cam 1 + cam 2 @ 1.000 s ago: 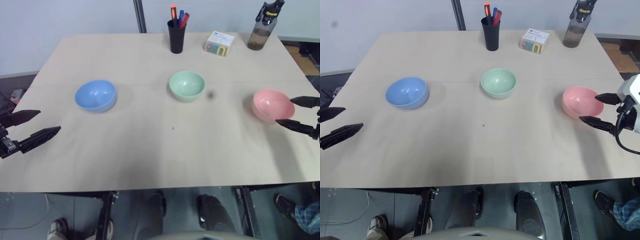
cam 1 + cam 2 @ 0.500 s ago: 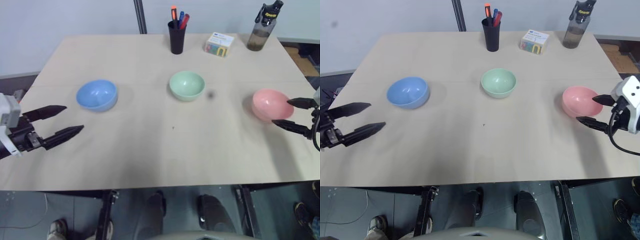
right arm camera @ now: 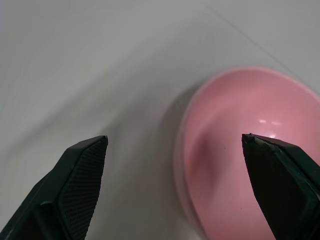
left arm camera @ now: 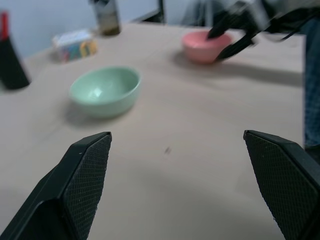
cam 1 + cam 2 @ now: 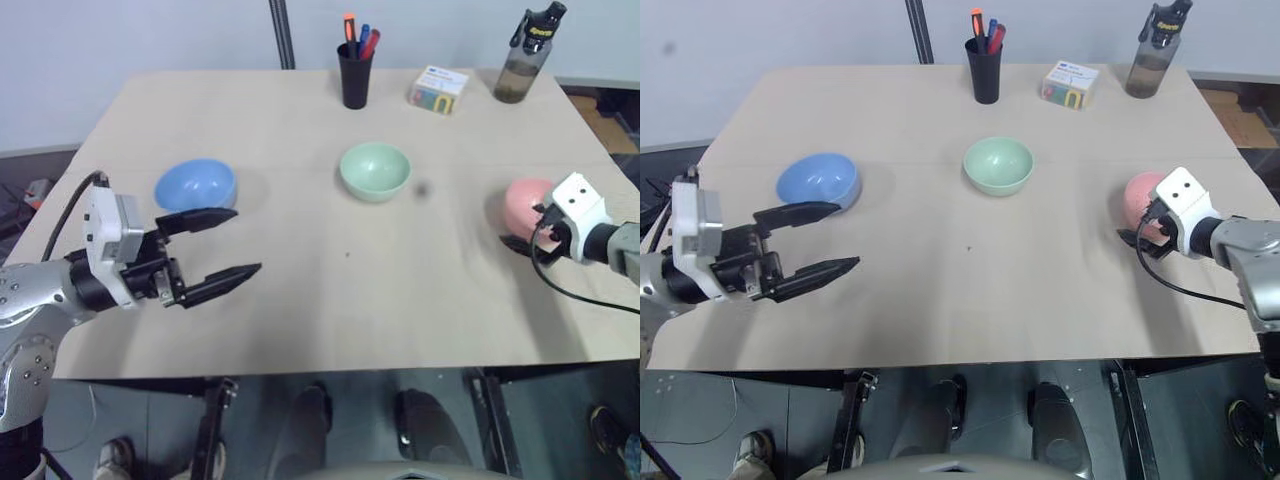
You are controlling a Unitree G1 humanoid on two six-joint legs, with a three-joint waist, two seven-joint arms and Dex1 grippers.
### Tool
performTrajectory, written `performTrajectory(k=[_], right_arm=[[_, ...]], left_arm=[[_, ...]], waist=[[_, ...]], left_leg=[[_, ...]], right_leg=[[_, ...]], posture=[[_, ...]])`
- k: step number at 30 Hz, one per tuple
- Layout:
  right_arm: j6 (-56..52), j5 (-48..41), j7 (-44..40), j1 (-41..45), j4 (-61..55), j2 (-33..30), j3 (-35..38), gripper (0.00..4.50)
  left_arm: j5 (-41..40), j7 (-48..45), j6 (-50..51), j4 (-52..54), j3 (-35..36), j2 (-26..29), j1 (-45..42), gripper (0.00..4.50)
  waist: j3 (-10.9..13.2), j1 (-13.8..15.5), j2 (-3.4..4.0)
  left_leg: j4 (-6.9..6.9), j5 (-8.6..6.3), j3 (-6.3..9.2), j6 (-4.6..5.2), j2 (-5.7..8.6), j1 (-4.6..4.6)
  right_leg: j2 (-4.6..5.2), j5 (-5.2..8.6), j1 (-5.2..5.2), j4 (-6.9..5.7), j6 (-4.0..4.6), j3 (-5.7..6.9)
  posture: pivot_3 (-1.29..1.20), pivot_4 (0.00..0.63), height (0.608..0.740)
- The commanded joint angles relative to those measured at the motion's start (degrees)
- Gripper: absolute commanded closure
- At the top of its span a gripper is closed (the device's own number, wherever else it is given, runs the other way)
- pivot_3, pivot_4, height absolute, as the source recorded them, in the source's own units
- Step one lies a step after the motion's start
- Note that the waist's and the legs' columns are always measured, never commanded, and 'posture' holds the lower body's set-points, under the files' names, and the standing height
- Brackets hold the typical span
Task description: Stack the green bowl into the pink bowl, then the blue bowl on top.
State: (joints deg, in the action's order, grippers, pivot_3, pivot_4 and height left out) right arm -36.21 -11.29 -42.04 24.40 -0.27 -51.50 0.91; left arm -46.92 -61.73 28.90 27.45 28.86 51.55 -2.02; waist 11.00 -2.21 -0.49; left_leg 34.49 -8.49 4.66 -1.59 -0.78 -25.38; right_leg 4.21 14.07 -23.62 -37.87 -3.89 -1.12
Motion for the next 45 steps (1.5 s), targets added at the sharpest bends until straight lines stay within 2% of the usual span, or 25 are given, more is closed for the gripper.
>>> performTrajectory(k=[1,3,6,7,8,9,10,11,12,14,18,20,24,28,30,33,36,41,45], right_arm=[[1.0,2.7,1.3,3.7,4.0,0.9,-0.8,0.52],[2.3,4.1,1.5,5.4,6.9,1.6,-1.7,1.21],[3.5,5.1,0.8,7.0,9.1,2.3,-2.6,2.52],[3.6,5.3,0.6,7.3,9.3,2.6,-2.7,3.12],[3.6,5.3,0.3,7.5,9.3,2.8,-2.8,3.19],[3.7,5.4,0.0,7.7,9.1,3.0,-3.0,3.82],[3.6,5.4,-0.2,7.8,8.9,3.2,-3.1,4.13],[3.5,5.4,-0.4,7.8,8.7,3.3,-3.1,4.13],[3.1,5.2,-0.8,7.9,8.3,3.4,-3.2,4.33],[2.4,4.1,-3.6,6.8,4.7,2.7,-3.5,4.33],[1.2,-4.3,-13.5,2.5,-10.9,1.8,-3.8,4.33],[-2.5,-7.6,-15.0,1.6,-17.1,2.6,-4.8,4.33],[-5.3,-8.6,-12.6,2.4,-25.0,10.3,-13.5,4.33],[-1.0,-2.5,-10.3,6.5,-20.3,18.7,-23.6,4.33],[2.0,1.1,-9.2,10.0,-14.3,23.5,-27.7,4.33],[7.1,7.2,-7.1,14.3,-5.2,26.8,-30.7,3.50],[9.7,8.7,-7.4,15.9,-1.3,27.6,-30.3,2.27],[9.1,6.1,-10.5,15.6,-6.1,25.9,-26.7,0.09],[4.1,-4.7,-16.8,16.6,-13.4,23.4,-18.6,0.03]], left_arm=[[-3.7,-1.0,0.5,2.4,0.2,0.4,-0.9,0.00],[-4.4,-0.7,0.7,3.2,-0.6,0.3,-1.5,0.00],[-4.7,0.4,0.7,3.9,-1.8,-0.2,-2.0,0.00],[-4.7,0.6,0.5,3.9,-2.0,-0.3,-1.9,0.00],[-4.7,1.0,0.4,4.1,-2.1,-0.5,-1.8,0.00],[-4.8,1.4,0.3,4.2,-2.2,-0.8,-1.8,0.00],[-4.8,1.8,0.3,4.3,-2.4,-1.0,-1.7,0.00],[-4.7,2.1,0.2,4.4,-2.5,-1.2,-1.7,0.00],[-4.5,2.4,0.1,4.5,-2.6,-1.4,-1.7,0.00],[-4.2,3.5,0.0,4.6,-2.5,-2.0,-1.5,0.00],[-4.0,4.5,-0.2,4.5,-1.5,-2.5,-0.6,0.00],[-3.8,4.6,-0.4,4.7,-1.2,-2.5,0.2,0.00],[-3.5,5.2,-0.7,4.8,-0.6,-2.6,1.7,0.00],[-3.7,5.3,-0.9,4.7,0.2,-2.3,2.3,0.00],[-3.9,5.6,-0.8,5.3,0.6,-2.2,2.9,0.00],[-4.1,5.9,-0.6,6.2,1.6,-2.2,4.0,0.00],[-4.3,6.3,-0.6,6.9,2.4,-2.2,5.0,0.00],[-4.5,7.3,-0.6,7.8,3.5,-2.5,6.5,0.00],[-4.6,8.0,-0.6,8.3,4.0,-2.6,7.0,0.00]], waist=[[0.0,0.0,0.00],[0.0,-0.1,0.00],[0.0,-0.1,0.00],[0.0,-0.1,0.00],[0.0,-0.1,0.00],[0.0,-0.1,0.00],[0.0,-0.1,0.00],[0.0,-0.1,0.00],[0.0,-0.1,0.00],[0.0,-0.1,0.01],[0.0,-0.1,0.02],[0.0,-0.2,0.02],[-0.1,-0.2,-0.16],[-0.1,-0.1,-0.17],[-0.1,-0.2,-0.20],[-0.1,-0.2,-0.24],[-0.1,0.4,-0.28],[-0.1,0.0,-0.29],[-0.1,0.0,-0.31]], left_leg=[[0.00,0.00,0.00,0.00,-0.01,0.01],[0.02,0.00,-0.01,0.00,-0.02,0.01],[0.02,0.00,0.00,0.00,-0.06,0.03],[0.02,0.00,-0.01,0.00,-0.06,0.04],[0.02,0.00,-0.01,0.00,-0.06,0.04],[0.02,0.00,0.00,0.00,-0.06,0.04],[0.02,0.00,0.00,0.00,-0.06,0.04],[0.02,0.00,-0.01,0.00,-0.06,0.04],[0.02,0.00,-0.01,0.00,-0.06,0.04],[0.03,0.00,0.00,0.00,-0.07,0.05],[0.03,0.00,0.01,0.00,-0.14,0.05],[0.01,0.00,0.00,0.00,-0.19,0.07],[0.01,-0.01,-0.02,0.00,-0.29,0.36],[0.03,0.00,-0.03,-0.01,-0.32,0.55],[0.07,0.00,-0.04,-0.01,-0.33,0.62],[0.05,0.00,-0.03,-0.02,-0.38,0.65],[0.00,0.00,0.00,-0.03,-0.39,0.59],[-0.07,0.00,-0.02,-0.03,-0.38,0.60],[-0.07,0.00,-0.01,-0.03,-0.46,0.64]], right_leg=[[-0.01,0.00,0.01,0.00,0.00,0.00],[-0.04,0.00,0.02,0.00,0.00,-0.03],[-0.08,0.00,0.02,-0.03,0.01,-0.03],[-0.09,-0.02,0.02,-0.05,0.00,-0.04],[-0.09,-0.03,0.02,-0.05,-0.03,-0.05],[-0.09,-0.05,0.02,-0.05,-0.06,-0.05],[-0.10,-0.06,0.02,-0.05,-0.08,-0.06],[-0.10,-0.06,0.02,-0.05,-0.08,-0.06],[-0.10,-0.07,0.02,-0.05,-0.09,-0.06],[-0.11,-0.07,0.03,-0.06,-0.09,-0.06],[-0.17,-0.07,0.02,-0.07,-0.10,-0.06],[-0.20,-0.07,0.02,-0.07,-0.11,-0.06],[-0.28,0.10,0.24,-0.08,-0.04,-0.06],[-0.29,0.12,0.40,-0.08,0.05,-0.06],[-0.30,0.10,0.46,-0.08,0.08,-0.07],[-0.36,0.08,0.45,-0.09,0.11,-0.07],[-0.38,-0.06,0.45,-0.04,0.31,-0.06],[-0.39,-0.07,0.44,0.00,0.30,-0.08],[-0.47,-0.02,0.44,-0.03,0.28,-0.07]], posture=[[0.00,0.150,0.740],[0.00,0.150,0.740],[0.00,0.150,0.740],[0.00,0.150,0.740],[0.00,0.150,0.740],[0.00,0.150,0.740],[0.00,0.150,0.740],[0.00,0.150,0.740],[0.00,0.150,0.740],[0.00,0.150,0.740],[0.00,0.150,0.740],[0.00,0.150,0.740],[0.00,0.150,0.740],[0.00,0.150,0.740],[0.00,0.150,0.740],[0.00,0.150,0.740],[0.00,0.150,0.740],[0.00,0.150,0.740],[0.00,0.150,0.740]])
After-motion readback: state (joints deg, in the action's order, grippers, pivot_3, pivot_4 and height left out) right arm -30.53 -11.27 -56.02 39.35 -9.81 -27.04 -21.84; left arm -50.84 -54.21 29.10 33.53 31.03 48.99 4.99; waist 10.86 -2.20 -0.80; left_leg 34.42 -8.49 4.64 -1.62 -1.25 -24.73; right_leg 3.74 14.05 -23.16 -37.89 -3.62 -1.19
